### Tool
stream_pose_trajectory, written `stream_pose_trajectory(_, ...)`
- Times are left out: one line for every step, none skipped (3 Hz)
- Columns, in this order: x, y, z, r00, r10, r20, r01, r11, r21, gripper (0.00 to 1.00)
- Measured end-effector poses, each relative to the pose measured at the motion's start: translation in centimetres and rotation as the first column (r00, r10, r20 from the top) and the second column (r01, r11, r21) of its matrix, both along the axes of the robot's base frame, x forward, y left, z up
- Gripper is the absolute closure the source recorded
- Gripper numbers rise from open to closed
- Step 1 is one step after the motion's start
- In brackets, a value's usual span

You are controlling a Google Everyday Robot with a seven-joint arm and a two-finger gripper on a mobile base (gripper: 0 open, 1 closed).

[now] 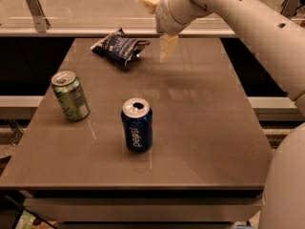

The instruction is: Pick blue chip bag

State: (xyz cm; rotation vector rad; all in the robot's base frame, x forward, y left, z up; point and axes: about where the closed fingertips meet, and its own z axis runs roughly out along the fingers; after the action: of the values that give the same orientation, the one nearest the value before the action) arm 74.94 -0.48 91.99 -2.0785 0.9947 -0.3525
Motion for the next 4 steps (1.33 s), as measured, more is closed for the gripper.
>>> stream_pose_trajectory(0.9,0.9,-1.5,0.9995,0.029,-0.014,-0.028,0.999,0.018,0.00)
stream_pose_trajectory(1.8,2.4,-3.1,0.9969,0.070,-0.036,-0.069,0.997,0.031,0.00)
stream_pose_trajectory(2.4,3.8,-3.7,0.9930,0.109,-0.046,-0.107,0.994,0.031,0.00)
stream_pose_trajectory(3.0,5.5,-3.3,0.9883,0.145,-0.046,-0.145,0.989,0.008,0.00)
